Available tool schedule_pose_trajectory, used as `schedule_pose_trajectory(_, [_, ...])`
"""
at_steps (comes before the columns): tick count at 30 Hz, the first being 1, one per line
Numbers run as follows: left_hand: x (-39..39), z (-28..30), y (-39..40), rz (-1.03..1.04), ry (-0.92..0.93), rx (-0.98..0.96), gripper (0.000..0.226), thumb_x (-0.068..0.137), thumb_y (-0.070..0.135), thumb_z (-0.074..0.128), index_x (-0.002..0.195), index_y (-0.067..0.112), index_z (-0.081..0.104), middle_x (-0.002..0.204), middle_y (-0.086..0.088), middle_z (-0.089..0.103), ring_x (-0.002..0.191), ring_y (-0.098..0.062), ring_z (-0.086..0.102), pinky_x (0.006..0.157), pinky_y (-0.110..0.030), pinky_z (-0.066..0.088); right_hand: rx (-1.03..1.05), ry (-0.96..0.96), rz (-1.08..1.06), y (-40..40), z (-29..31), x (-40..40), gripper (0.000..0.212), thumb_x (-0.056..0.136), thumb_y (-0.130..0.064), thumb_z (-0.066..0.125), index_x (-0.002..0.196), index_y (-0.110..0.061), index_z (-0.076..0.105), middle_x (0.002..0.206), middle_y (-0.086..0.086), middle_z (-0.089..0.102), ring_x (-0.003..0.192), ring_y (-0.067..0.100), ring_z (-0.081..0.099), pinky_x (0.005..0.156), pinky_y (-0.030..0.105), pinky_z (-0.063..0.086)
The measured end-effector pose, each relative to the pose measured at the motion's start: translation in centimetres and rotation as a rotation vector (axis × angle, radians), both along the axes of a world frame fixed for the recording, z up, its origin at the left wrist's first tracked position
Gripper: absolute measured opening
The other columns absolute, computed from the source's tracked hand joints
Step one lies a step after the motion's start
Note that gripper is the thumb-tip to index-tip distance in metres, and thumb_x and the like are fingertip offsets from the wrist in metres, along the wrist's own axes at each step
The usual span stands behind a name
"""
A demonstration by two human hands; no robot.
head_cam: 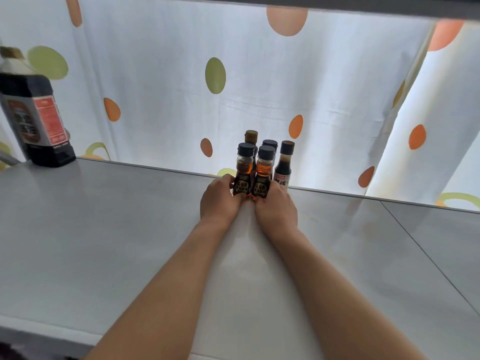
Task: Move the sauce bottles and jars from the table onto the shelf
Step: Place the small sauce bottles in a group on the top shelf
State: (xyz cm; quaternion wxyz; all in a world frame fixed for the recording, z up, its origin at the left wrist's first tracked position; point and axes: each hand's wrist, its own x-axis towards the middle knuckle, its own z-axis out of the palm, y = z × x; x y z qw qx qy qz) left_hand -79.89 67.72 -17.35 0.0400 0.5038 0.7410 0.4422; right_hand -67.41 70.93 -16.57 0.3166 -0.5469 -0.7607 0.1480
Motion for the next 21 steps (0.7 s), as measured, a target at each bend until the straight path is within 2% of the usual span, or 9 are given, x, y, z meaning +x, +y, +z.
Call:
schedule_pose_trajectory(6, [0.1, -0.2, 0.4, 0.014, 0.05, -0.034, 0.028, 0.082, 0.032, 0.071, 0.105, 0.018, 0.063, 0.108, -0.001, 0.066, 0.092, -0.025, 0.063, 0.078, -0.038, 0.051, -0.014, -0.003, -0.037, 0.6, -0.2, -0.1, 0.031, 0.095, -0.019, 0.053, 0.123, -0.005, 0.053, 0.128, 0.013, 0.052, 0.119, 0.031, 0.049, 0.093, 0.041, 0.044])
schedule_pose_trajectory(16, [0.6, 0.3, -0.2, 0.056, 0.044, -0.064, 0.029, 0.084, 0.034, 0.071, 0.104, 0.014, 0.062, 0.103, -0.006, 0.067, 0.094, -0.027, 0.062, 0.076, -0.034, 0.048, -0.046, 0.074, -0.039, -0.1, 0.1, 0.1, 0.028, 0.092, -0.02, 0.057, 0.115, -0.004, 0.057, 0.123, 0.012, 0.055, 0.11, 0.032, 0.053, 0.09, 0.041, 0.047])
schedule_pose_trajectory(21, [0.9, 0.6, -0.5, 0.038, 0.015, -0.056, 0.029, 0.083, 0.029, 0.071, 0.103, 0.01, 0.062, 0.102, -0.009, 0.066, 0.094, -0.029, 0.061, 0.073, -0.031, 0.045, -0.082, 0.083, -0.055, -1.1, 0.4, 0.7, 0.044, 0.086, -0.012, 0.056, 0.129, -0.004, 0.048, 0.128, 0.015, 0.049, 0.119, 0.033, 0.048, 0.099, 0.039, 0.042])
